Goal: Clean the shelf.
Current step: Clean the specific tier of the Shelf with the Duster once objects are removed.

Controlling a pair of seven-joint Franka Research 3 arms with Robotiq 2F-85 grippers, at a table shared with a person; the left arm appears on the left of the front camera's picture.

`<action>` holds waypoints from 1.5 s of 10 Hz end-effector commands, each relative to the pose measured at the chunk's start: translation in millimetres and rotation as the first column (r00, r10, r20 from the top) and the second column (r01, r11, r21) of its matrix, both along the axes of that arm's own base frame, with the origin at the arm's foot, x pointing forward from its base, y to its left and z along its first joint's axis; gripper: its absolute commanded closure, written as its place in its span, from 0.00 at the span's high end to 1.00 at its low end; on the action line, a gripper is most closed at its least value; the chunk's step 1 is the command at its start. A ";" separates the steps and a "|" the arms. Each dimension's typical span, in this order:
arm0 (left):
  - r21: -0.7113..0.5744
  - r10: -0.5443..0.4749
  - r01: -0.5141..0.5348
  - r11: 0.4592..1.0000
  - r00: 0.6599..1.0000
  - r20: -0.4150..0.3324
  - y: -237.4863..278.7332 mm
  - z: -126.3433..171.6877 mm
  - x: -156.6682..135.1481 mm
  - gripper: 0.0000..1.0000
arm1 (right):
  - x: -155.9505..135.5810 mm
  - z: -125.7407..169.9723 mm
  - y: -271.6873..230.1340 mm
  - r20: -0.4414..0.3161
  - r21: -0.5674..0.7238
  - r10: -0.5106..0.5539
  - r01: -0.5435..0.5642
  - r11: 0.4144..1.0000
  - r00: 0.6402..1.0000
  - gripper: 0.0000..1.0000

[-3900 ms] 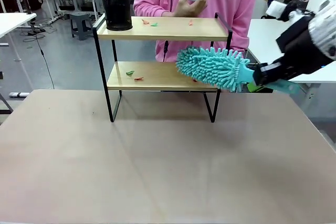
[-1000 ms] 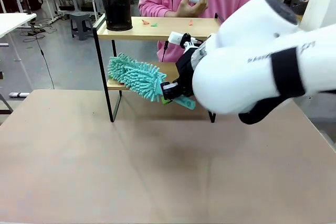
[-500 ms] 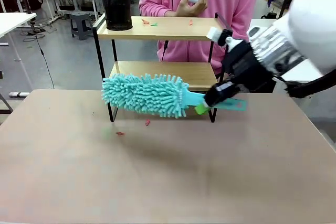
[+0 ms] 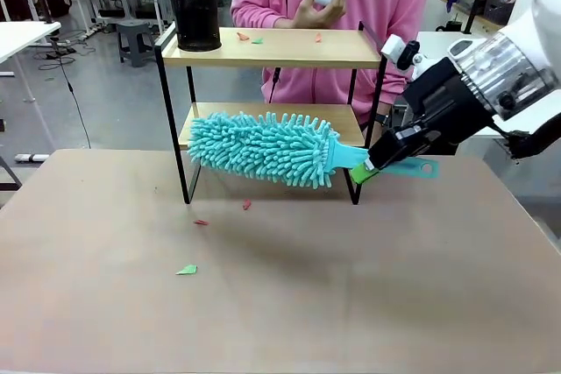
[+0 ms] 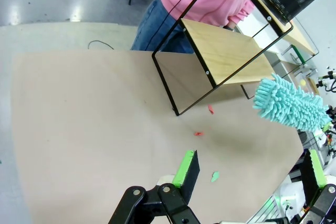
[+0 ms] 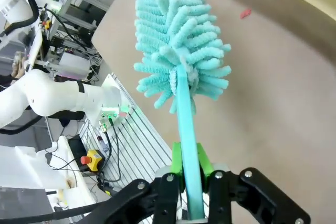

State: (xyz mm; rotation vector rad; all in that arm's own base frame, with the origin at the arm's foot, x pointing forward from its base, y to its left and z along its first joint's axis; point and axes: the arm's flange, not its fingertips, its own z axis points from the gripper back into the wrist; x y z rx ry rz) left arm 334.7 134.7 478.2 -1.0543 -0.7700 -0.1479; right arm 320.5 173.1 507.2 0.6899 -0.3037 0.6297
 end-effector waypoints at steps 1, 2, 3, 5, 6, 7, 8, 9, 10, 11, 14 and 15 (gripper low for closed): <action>-0.007 -0.005 0.005 1.000 1.000 0.029 -1.7 -0.5 1.1 1.00 | 4.4 6.8 -21.6 -0.037 0.070 0.025 -0.023 0.997 0.999 0.12; -0.007 -0.005 0.005 1.000 1.000 0.029 -1.7 -0.5 1.1 1.00 | 3.3 19.0 -46.5 -0.063 0.087 0.010 -0.004 0.996 0.998 0.12; -0.007 -0.005 0.005 1.000 1.000 0.029 -1.7 -0.5 1.1 1.00 | -1.0 32.6 -77.7 -0.095 0.124 0.018 -0.006 0.992 0.995 0.12; -0.007 -0.005 0.005 1.000 1.000 0.029 -1.7 -0.5 1.1 1.00 | -12.7 53.6 -140.6 -0.114 0.186 -0.067 0.087 0.979 0.991 0.12; -0.007 -0.005 0.005 1.000 1.000 0.029 -1.7 -0.5 1.1 1.00 | -17.0 58.2 -165.8 -0.089 0.205 -0.150 0.166 0.965 0.985 0.12; -0.007 -0.005 0.005 1.000 1.000 0.029 -1.7 -0.5 1.1 1.00 | -22.1 60.5 -191.0 -0.071 0.244 -0.221 0.231 0.942 0.973 0.00; -0.007 -0.005 0.005 1.000 1.000 0.029 -1.7 -0.5 1.1 1.00 | -27.2 58.4 -218.4 -0.080 0.327 -0.320 0.328 0.886 0.944 0.06; -0.007 -0.005 0.005 1.000 1.000 0.029 -1.7 -0.5 1.1 1.00 | -30.2 51.3 -240.9 -0.108 0.366 -0.400 0.411 0.835 0.910 0.06; -0.007 -0.005 0.005 1.000 1.000 0.029 -1.7 -0.5 1.1 1.00 | -31.6 39.0 -262.0 -0.150 0.388 -0.478 0.496 0.776 0.865 0.06; -0.007 -0.005 0.005 1.000 1.000 0.029 -1.7 -0.5 1.1 1.00 | -31.9 23.4 -279.5 -0.197 0.400 -0.524 0.556 0.728 0.828 0.06; -0.007 -0.005 0.005 1.000 1.000 0.029 -1.7 -0.5 1.1 1.00 | -30.3 -14.4 -309.1 -0.313 0.427 -0.559 0.640 0.639 0.767 0.06; -0.007 -0.005 0.005 1.000 1.000 0.029 -1.7 -0.5 1.1 1.00 | -23.8 -23.0 -310.9 -0.347 0.398 -0.566 0.664 0.633 0.748 0.06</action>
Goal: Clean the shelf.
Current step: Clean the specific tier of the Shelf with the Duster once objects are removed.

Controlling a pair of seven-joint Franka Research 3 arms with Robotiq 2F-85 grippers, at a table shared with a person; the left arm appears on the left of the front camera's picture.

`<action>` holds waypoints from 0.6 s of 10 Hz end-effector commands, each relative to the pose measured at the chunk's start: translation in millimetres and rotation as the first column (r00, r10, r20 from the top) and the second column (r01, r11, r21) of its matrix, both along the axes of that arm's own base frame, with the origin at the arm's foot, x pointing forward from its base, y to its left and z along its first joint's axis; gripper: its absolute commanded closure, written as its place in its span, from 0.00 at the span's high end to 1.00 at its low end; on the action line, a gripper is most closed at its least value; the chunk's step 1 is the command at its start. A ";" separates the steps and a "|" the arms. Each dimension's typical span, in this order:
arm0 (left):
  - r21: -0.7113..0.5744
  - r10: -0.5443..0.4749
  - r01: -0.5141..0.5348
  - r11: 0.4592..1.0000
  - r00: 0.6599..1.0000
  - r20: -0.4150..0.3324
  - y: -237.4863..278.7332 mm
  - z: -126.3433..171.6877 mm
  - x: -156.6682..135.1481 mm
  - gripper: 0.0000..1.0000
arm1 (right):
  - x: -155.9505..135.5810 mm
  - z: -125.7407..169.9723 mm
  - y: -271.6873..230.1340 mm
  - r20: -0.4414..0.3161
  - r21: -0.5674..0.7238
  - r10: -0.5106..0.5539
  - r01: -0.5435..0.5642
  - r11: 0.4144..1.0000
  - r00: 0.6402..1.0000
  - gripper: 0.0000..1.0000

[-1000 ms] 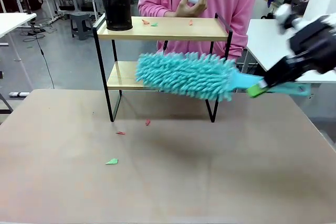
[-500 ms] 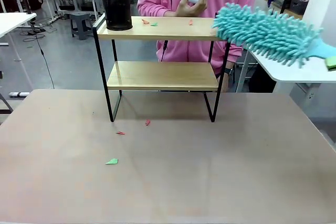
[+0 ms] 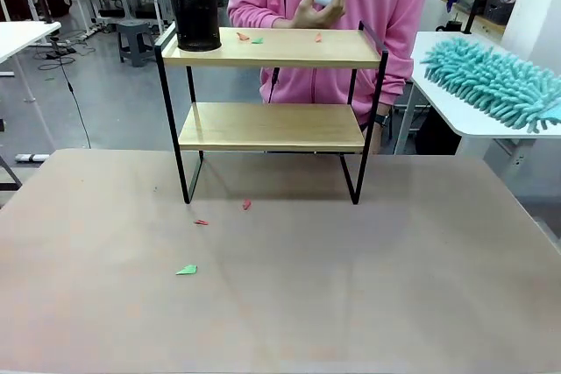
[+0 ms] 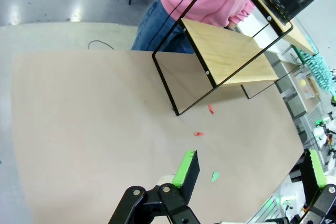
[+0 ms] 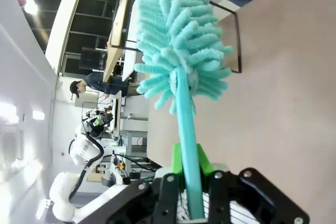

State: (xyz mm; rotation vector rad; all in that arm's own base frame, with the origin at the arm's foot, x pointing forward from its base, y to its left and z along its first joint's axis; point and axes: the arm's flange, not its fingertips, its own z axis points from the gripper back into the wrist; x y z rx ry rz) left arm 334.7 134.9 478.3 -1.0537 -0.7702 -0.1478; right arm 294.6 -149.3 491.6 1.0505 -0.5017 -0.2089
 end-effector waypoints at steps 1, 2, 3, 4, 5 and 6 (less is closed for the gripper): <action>-0.007 -0.005 0.005 1.000 1.000 0.029 -1.9 -0.6 1.1 1.00 | 7.6 -15.4 11.1 -0.041 0.021 -0.030 0.030 0.999 0.999 0.06; -0.007 -0.005 0.005 1.000 1.000 0.029 -1.9 -0.6 1.1 1.00 | 14.6 -20.6 13.9 -0.086 0.016 -0.041 0.042 0.999 0.995 0.06; -0.007 -0.005 0.005 1.000 1.000 0.029 -1.9 -0.6 1.1 1.00 | 22.5 -21.9 22.3 -0.134 -0.036 -0.079 0.074 0.997 0.988 0.06; -0.007 -0.005 0.005 1.000 1.000 0.029 -1.9 -0.6 1.1 1.00 | 12.2 -18.6 2.1 -0.064 0.012 -0.007 0.008 1.000 0.998 0.06; -0.007 -0.005 0.005 1.000 1.000 0.029 -1.9 -0.6 1.1 1.00 | 12.2 -18.6 2.1 -0.064 0.012 -0.007 0.008 1.000 0.998 0.06; -0.007 -0.005 0.005 1.000 1.000 0.029 -1.9 -0.6 1.1 1.00 | 12.2 -18.6 2.1 -0.064 0.012 -0.007 0.008 1.000 0.998 0.06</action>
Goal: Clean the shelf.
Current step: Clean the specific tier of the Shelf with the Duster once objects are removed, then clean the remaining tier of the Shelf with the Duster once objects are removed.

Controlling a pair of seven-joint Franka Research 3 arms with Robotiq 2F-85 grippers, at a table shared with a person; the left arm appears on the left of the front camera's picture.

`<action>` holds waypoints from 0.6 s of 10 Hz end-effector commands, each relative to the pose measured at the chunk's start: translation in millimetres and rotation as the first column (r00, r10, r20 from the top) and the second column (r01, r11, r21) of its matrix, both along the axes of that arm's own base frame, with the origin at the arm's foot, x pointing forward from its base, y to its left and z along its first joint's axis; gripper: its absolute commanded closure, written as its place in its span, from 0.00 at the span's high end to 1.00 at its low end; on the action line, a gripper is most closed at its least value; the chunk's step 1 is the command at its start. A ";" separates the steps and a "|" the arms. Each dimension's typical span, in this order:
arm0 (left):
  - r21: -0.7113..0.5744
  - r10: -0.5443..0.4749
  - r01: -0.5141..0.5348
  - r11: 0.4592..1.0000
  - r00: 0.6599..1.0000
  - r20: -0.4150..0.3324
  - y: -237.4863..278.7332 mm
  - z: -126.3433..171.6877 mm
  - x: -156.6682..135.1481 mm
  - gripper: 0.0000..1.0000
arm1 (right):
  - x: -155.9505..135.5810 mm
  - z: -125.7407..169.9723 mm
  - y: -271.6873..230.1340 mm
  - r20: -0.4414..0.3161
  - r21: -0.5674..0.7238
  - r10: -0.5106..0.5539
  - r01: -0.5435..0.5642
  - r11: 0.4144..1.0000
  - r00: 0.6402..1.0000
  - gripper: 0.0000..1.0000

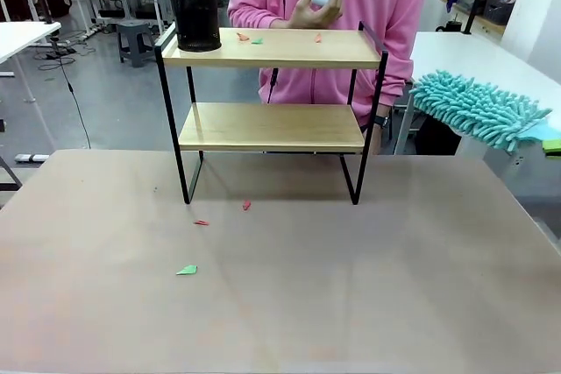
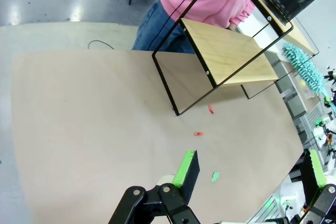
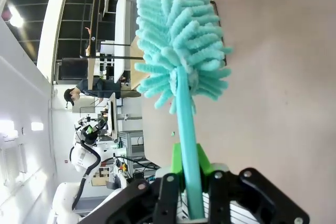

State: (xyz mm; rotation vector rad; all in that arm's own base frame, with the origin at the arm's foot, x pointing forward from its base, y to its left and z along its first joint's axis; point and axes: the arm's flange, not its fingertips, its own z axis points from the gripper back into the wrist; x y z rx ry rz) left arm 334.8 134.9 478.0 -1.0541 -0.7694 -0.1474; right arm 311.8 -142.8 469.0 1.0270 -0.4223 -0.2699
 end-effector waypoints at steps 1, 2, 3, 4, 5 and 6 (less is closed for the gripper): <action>-0.007 -0.005 0.005 1.000 1.000 0.030 -1.9 -0.3 1.0 1.00 | -5.0 4.0 -4.5 0.033 0.017 0.006 -0.006 1.000 0.999 0.06; -0.007 -0.005 0.005 1.000 1.000 0.030 -1.9 -0.3 1.0 1.00 | -5.0 4.0 -4.5 0.033 0.017 0.006 -0.006 1.000 0.999 0.06; -0.007 -0.005 0.005 1.000 1.000 0.030 -1.9 -0.3 1.0 1.00 | -5.0 4.0 -4.5 0.033 0.017 0.006 -0.006 1.000 0.999 0.06; -0.007 -0.005 0.005 1.000 1.000 0.030 -1.9 -0.3 1.0 1.00 | -5.0 4.0 -4.5 0.033 0.017 0.006 -0.006 1.000 0.999 0.06; -0.007 -0.005 0.005 1.000 1.000 0.030 -1.9 -0.3 1.0 1.00 | -5.0 4.0 -4.5 0.033 0.017 0.006 -0.006 1.000 0.999 0.06; -0.007 -0.005 0.005 1.000 1.000 0.030 -1.9 -0.3 1.0 1.00 | -5.0 4.0 -4.5 0.033 0.017 0.006 -0.006 1.000 0.999 0.06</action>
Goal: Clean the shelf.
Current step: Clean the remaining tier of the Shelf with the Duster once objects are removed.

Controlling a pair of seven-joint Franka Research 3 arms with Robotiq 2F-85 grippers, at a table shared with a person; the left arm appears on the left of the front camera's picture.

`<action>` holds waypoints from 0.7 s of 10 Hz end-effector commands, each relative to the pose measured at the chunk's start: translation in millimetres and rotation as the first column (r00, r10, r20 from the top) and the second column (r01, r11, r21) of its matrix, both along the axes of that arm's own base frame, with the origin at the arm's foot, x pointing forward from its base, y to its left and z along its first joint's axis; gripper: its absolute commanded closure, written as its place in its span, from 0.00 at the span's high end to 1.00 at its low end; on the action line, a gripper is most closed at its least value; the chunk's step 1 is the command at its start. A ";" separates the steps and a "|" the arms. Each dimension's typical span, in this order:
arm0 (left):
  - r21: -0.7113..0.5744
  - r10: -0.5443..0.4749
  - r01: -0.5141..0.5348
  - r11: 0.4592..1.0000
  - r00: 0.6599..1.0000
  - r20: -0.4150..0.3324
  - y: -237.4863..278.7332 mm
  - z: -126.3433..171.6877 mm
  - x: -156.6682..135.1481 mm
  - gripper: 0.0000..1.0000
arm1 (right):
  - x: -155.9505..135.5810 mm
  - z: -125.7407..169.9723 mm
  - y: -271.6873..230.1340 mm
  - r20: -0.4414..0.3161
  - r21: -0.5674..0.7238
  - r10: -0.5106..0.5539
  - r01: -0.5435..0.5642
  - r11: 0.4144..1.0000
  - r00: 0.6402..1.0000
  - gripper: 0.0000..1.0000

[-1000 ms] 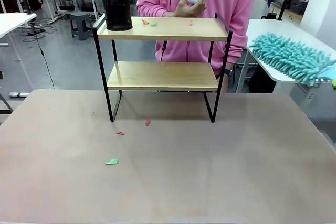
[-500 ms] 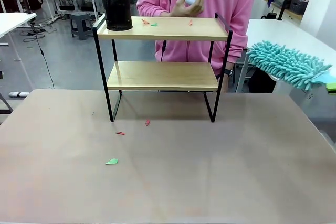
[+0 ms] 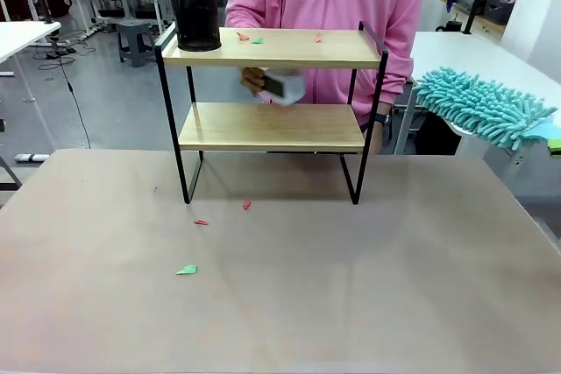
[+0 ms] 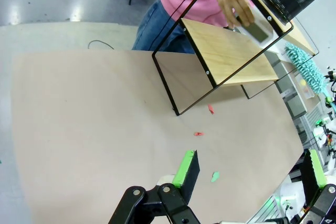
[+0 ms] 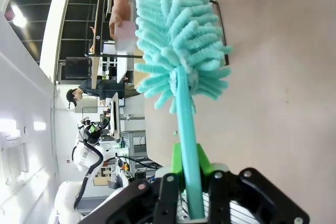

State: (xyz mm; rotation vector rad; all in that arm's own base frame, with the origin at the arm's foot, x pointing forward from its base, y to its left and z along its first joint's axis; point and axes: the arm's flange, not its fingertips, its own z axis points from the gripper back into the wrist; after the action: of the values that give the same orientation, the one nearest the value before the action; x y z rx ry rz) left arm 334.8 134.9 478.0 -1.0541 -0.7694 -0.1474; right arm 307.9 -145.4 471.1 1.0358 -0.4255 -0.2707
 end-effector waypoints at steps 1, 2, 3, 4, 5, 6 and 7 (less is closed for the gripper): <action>-0.007 -0.005 0.005 1.000 1.000 0.030 -1.9 -0.3 1.0 1.00 | -1.2 2.0 -1.8 0.029 0.009 0.007 -0.007 1.000 1.000 0.06; -0.007 -0.005 0.005 1.000 1.000 0.030 -1.9 -0.3 1.0 1.00 | -1.2 2.0 -1.8 0.029 0.009 0.007 -0.007 1.000 1.000 0.06; -0.007 -0.005 0.005 1.000 1.000 0.030 -1.9 -0.3 1.0 1.00 | -1.2 2.0 -1.8 0.029 0.009 0.007 -0.007 1.000 1.000 0.06; -0.007 -0.005 0.005 1.000 1.000 0.030 -1.9 -0.3 1.0 1.00 | -1.2 2.0 -1.8 0.029 0.009 0.007 -0.007 1.000 1.000 0.06; -0.007 -0.005 0.005 1.000 1.000 0.030 -1.9 -0.3 1.0 1.00 | -1.2 2.0 -1.8 0.029 0.009 0.007 -0.007 1.000 1.000 0.06; -0.007 -0.005 0.005 1.000 1.000 0.030 -1.9 -0.3 1.0 1.00 | -1.2 2.0 -1.8 0.029 0.009 0.007 -0.007 1.000 1.000 0.06; -0.007 -0.005 0.005 1.000 1.000 0.030 -1.9 -0.3 1.0 1.00 | -1.2 2.0 -1.8 0.029 0.009 0.007 -0.007 1.000 1.000 0.06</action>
State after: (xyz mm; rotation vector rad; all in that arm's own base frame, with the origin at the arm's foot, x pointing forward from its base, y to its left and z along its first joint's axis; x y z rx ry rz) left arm 334.8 134.9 478.0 -1.0541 -0.7694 -0.1475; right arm 307.8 -145.4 471.1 1.0364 -0.4250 -0.2702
